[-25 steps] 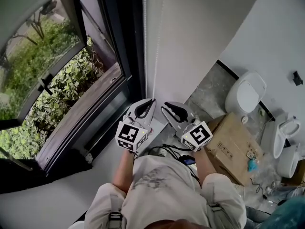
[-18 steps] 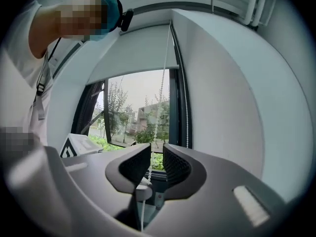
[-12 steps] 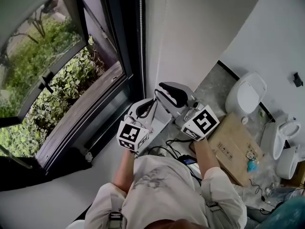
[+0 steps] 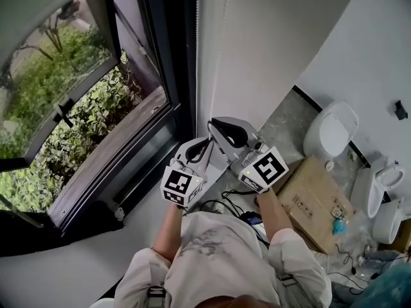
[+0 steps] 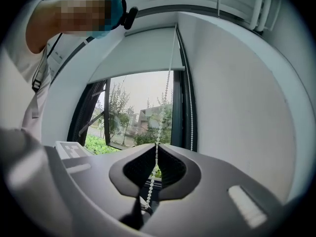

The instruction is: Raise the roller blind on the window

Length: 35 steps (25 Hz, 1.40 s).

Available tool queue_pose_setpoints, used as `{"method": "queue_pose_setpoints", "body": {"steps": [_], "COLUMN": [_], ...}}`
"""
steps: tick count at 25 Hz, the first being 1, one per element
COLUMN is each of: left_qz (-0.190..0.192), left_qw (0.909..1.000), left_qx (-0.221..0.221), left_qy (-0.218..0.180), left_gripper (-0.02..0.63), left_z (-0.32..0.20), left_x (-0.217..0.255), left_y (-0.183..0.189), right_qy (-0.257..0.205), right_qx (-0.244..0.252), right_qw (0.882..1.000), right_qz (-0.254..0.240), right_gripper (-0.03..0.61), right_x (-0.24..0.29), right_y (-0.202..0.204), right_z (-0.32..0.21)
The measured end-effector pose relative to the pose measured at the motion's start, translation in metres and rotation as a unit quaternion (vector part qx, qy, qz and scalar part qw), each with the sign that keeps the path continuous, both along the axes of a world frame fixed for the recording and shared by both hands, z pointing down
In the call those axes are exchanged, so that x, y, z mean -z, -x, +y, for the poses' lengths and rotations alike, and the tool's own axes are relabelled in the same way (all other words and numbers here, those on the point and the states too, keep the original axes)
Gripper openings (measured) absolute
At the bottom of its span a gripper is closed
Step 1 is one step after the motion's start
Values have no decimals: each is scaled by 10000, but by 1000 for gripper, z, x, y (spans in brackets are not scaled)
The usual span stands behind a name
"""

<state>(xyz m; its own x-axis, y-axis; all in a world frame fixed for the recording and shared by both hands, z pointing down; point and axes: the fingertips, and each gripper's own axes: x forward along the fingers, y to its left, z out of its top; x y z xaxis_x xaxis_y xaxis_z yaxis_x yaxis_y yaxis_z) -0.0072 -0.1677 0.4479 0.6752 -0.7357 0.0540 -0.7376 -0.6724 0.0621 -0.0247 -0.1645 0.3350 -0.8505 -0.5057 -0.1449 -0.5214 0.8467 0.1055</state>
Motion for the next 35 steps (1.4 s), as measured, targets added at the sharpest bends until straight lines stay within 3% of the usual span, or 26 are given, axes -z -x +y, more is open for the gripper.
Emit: {"method": "queue_pose_setpoints", "body": {"steps": [10,35], "left_qz": [-86,-412], "left_qw": [9998,9948], "left_qx": [-25,17], "left_qy": [201,929], "left_gripper": [8,8], "left_z": [3,24], "left_x": [-27,-127], "left_y": [-4,-4], "right_qy": [254,1014], "right_qx": [2,-74], "right_qw": [9997,9943], "right_qz": [-66,312], "right_gripper": [18,20], "right_x": [-27,-126], "right_y": [-4,-7], "right_z": [1,16]}}
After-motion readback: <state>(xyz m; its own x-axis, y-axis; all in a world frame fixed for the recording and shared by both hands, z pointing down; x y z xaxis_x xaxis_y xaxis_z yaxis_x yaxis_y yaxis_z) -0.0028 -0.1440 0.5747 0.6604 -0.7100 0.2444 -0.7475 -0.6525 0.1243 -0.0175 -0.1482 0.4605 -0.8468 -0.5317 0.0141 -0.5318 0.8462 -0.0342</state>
